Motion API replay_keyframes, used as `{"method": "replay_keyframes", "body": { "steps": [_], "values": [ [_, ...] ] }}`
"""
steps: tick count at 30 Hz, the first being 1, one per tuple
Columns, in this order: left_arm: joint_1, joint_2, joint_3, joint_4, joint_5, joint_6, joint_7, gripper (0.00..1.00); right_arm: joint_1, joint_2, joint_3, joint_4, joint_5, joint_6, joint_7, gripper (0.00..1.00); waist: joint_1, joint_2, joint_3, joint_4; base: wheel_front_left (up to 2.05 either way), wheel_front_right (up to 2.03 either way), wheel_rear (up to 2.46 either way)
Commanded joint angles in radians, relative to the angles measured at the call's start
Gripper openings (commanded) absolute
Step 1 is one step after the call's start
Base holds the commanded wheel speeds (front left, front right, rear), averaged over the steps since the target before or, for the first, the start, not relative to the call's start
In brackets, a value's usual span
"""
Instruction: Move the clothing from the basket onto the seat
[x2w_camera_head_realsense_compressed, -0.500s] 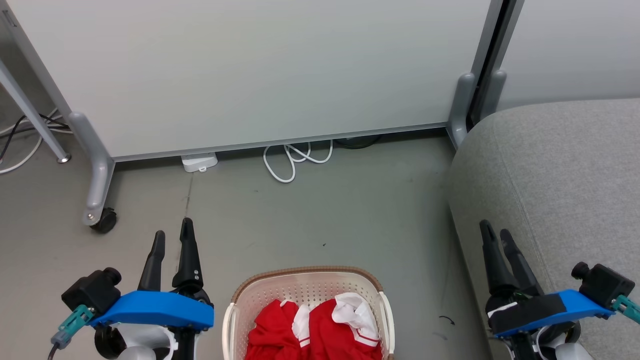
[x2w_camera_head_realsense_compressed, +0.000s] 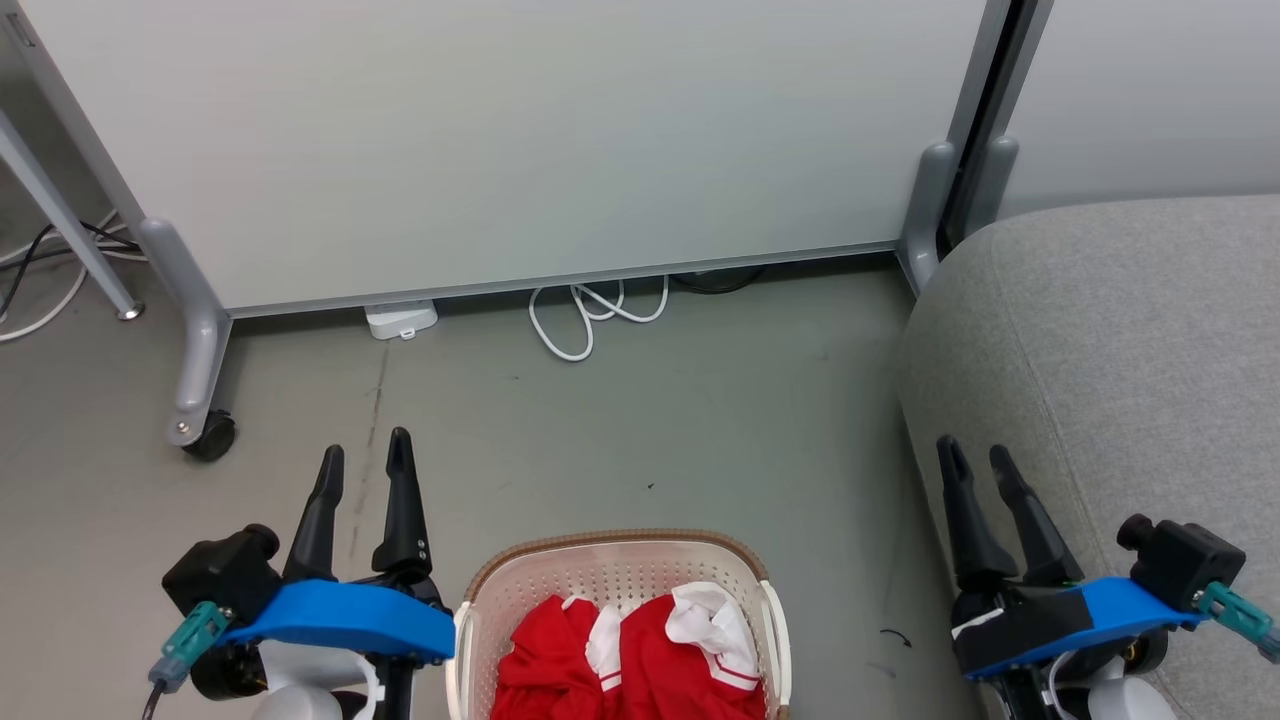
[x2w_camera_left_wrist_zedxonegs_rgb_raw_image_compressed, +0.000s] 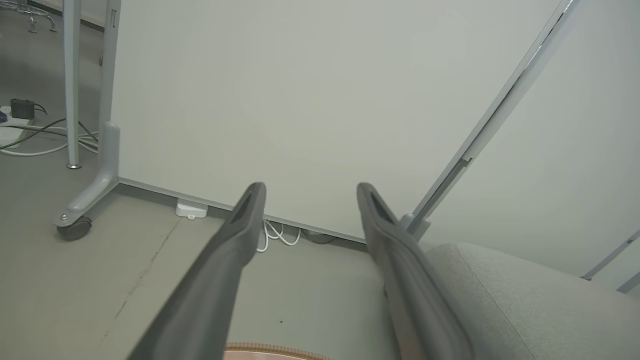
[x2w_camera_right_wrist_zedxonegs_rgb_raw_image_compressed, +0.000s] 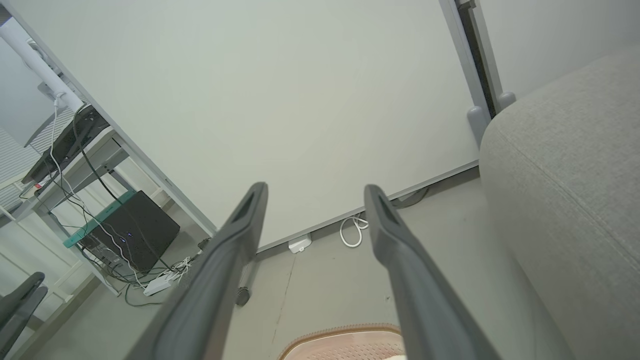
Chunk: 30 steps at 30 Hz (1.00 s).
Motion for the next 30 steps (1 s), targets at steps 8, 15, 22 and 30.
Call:
{"method": "replay_keyframes", "body": {
  "steps": [8, 15, 22, 30],
  "values": [
    [-0.024, 0.008, -0.025, -0.008, 0.1, -0.001, -0.03, 1.0, -0.024, -0.008, 0.02, -0.012, -0.105, 0.002, -0.031, 1.0, 0.0, 0.0, 0.0, 0.003, 0.0, 0.0, 0.0],
    [-0.025, 0.006, -0.033, 0.001, 0.163, -0.008, -0.047, 1.0, -0.026, -0.009, 0.032, -0.012, -0.175, 0.002, -0.048, 1.0, 0.0, 0.0, -0.001, 0.006, 0.0, 0.0, 0.0],
    [-0.025, 0.004, -0.04, 0.01, 0.231, -0.007, -0.063, 1.0, -0.025, -0.009, 0.045, -0.009, -0.242, 0.002, -0.063, 1.0, 0.0, 0.0, -0.001, 0.009, 0.0, 0.0, 0.0],
    [-0.025, 0.001, -0.051, 0.016, 0.294, -0.005, -0.078, 1.0, -0.025, -0.01, 0.052, -0.003, -0.309, 0.002, -0.079, 1.0, 0.0, 0.0, 0.0, 0.012, 0.0, 0.0, 0.0]
  ]
}}
